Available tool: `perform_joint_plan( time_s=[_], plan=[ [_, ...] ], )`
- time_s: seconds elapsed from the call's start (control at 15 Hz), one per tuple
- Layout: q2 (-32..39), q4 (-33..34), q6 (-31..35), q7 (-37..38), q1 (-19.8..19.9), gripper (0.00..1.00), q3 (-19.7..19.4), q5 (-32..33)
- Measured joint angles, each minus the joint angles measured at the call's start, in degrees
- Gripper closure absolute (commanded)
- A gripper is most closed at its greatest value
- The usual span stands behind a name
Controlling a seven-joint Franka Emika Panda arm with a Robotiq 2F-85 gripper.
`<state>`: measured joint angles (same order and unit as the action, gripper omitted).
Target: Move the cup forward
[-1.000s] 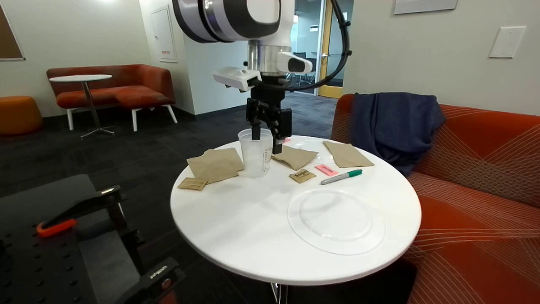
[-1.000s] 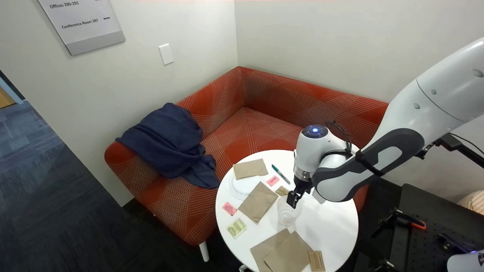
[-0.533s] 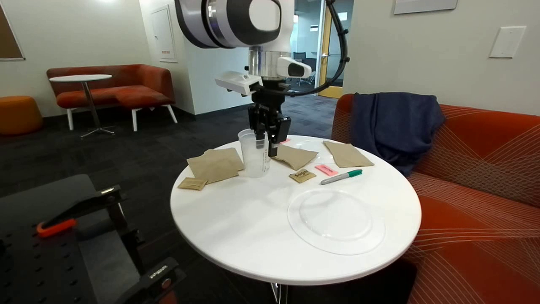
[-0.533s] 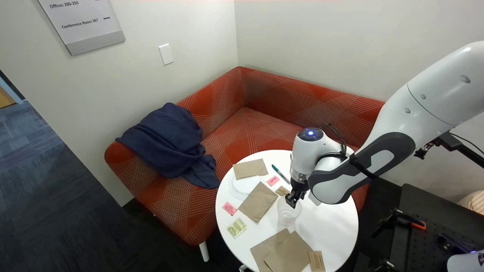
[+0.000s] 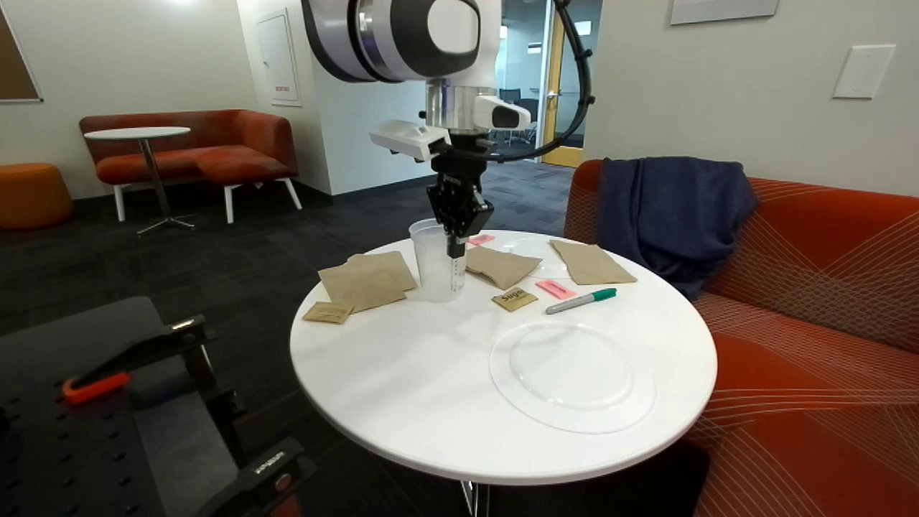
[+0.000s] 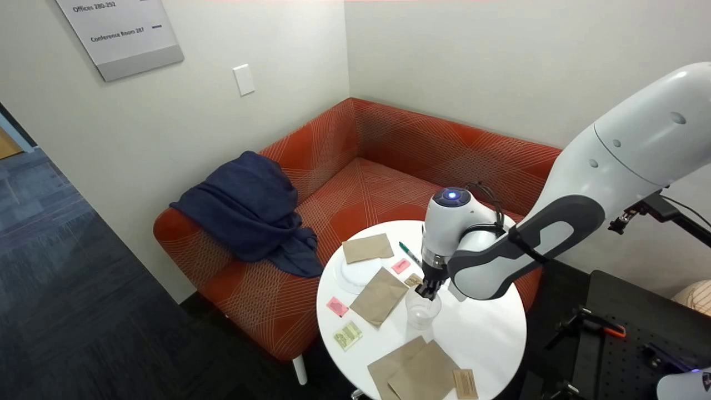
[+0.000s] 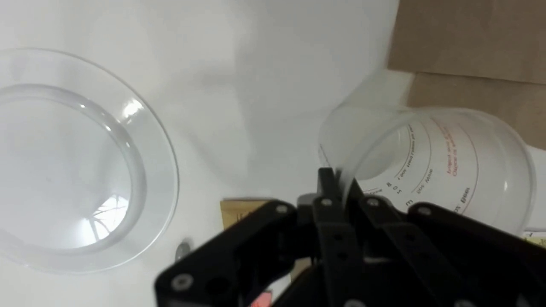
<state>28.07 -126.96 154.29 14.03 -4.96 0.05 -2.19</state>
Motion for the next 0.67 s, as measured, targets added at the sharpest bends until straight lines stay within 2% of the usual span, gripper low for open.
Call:
perform_joint_plan(
  time_s=[0.4, 0.67],
  plan=[
    [-0.4, 0.0, 0.0, 0.0, -0.2, 0.99, 0.0, 0.0],
    [-3.3, -1.9, 0.0, 0.0, -0.2, 0.99, 0.0, -0.1]
  ],
)
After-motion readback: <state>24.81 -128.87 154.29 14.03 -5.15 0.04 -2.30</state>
